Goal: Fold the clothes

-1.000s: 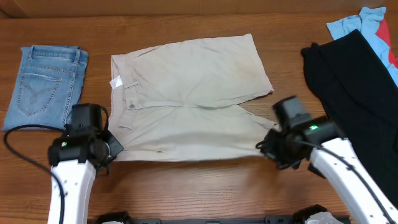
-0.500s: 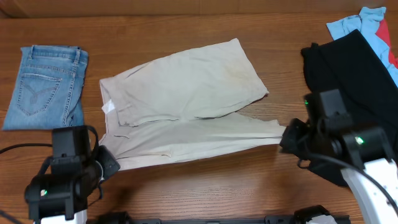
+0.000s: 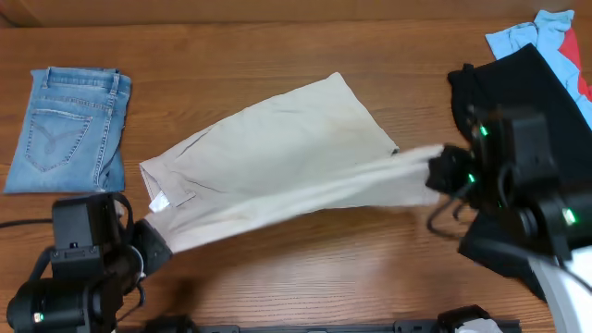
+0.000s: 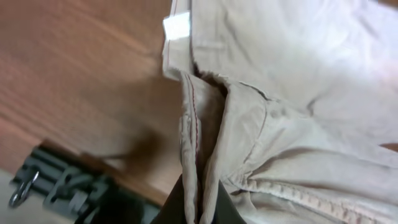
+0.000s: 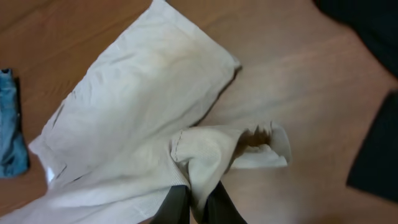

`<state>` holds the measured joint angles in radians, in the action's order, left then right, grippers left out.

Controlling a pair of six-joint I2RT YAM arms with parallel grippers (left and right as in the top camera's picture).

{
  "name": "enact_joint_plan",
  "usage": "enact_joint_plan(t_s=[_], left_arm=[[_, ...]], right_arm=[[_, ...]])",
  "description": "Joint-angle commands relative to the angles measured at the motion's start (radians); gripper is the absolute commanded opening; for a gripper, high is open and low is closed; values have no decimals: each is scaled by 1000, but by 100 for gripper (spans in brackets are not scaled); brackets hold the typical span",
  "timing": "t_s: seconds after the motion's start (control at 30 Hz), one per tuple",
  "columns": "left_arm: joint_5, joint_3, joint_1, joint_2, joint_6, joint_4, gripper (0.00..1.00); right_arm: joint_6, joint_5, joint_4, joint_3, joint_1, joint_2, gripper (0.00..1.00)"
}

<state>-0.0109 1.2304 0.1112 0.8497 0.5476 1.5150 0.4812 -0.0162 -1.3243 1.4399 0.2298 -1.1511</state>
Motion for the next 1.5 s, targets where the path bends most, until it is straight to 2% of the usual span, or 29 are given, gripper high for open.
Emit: enact_joint_plan(t_s=[0.0,0.13,0.3,0.6,0.73,0.97,1.2,1.4,1.47], left_arm=[[150,-27,8,34,14,-51,4],[151,-79,8,91,31,-129,4],[154,-130,8,209,44,-225,4],[201,-130,8,411,130,-421,4],[204,-130,8,507,142,-456,4],[294,-130,10,643,191,-535,4],[306,-130,49,665,213,-618,5],[299,-130,76,665,246,-630,6],[298,-130,76,666,246,-630,14]], right_arm=[[-119,146,55,56,-24,-137,4],[-203,147,175,70,-24,-267,4],[-229,147,346,70,-24,-409,4],[-330,117,600,70,-21,-499,4],[-330,115,655,70,-21,-504,4],[-362,35,706,70,-19,-583,4],[-385,21,757,70,9,-668,4],[-385,21,814,69,39,-695,4],[-385,21,822,69,44,-701,4]])
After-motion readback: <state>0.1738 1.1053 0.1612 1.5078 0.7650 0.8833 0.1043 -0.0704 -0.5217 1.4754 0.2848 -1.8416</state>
